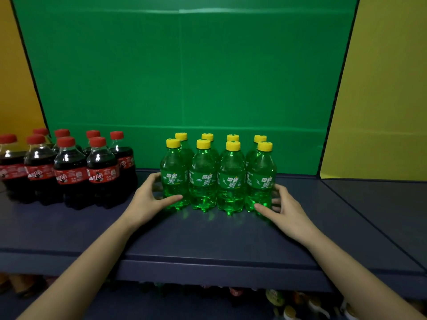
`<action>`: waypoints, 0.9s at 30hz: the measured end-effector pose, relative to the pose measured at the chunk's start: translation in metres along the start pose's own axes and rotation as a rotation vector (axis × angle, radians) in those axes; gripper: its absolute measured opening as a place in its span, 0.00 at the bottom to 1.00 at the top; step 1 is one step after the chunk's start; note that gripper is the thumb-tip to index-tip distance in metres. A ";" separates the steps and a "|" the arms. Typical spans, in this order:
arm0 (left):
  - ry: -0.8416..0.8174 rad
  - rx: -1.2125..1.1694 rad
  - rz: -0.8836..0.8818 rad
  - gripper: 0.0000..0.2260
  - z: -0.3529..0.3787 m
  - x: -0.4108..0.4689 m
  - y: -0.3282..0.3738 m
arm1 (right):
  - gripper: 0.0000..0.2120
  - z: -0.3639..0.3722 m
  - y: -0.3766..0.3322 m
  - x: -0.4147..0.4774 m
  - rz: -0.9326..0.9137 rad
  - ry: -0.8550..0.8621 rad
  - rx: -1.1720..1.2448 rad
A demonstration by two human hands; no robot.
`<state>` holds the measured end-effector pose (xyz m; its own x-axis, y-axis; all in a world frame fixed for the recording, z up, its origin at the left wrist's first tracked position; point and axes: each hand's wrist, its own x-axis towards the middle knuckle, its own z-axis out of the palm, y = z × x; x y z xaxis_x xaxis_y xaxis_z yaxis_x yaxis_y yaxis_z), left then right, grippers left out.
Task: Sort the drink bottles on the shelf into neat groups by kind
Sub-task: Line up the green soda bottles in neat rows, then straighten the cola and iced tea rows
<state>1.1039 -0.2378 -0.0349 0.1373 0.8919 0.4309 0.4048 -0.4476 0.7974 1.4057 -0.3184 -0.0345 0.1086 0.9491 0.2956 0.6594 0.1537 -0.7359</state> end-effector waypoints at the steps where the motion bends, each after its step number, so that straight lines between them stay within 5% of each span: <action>1: -0.014 0.017 0.003 0.27 -0.001 0.000 -0.002 | 0.36 0.000 -0.001 0.000 -0.002 0.011 -0.002; 13: -0.033 0.036 -0.019 0.29 -0.004 -0.008 0.003 | 0.33 -0.002 -0.002 0.000 -0.046 0.184 -0.096; 17: 0.121 0.105 0.084 0.18 -0.021 -0.026 0.003 | 0.13 -0.007 -0.021 -0.016 -0.287 0.459 -0.071; 21: 0.266 0.278 0.184 0.04 -0.058 -0.046 -0.007 | 0.07 0.011 -0.057 -0.029 -0.389 0.293 0.031; 27: 0.369 0.361 0.178 0.03 -0.131 -0.065 -0.038 | 0.07 0.081 -0.111 -0.030 -0.472 0.092 0.054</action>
<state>0.9610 -0.2870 -0.0373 -0.0679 0.6930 0.7177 0.6979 -0.4811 0.5305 1.2685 -0.3416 -0.0109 -0.1262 0.7443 0.6559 0.6129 0.5783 -0.5384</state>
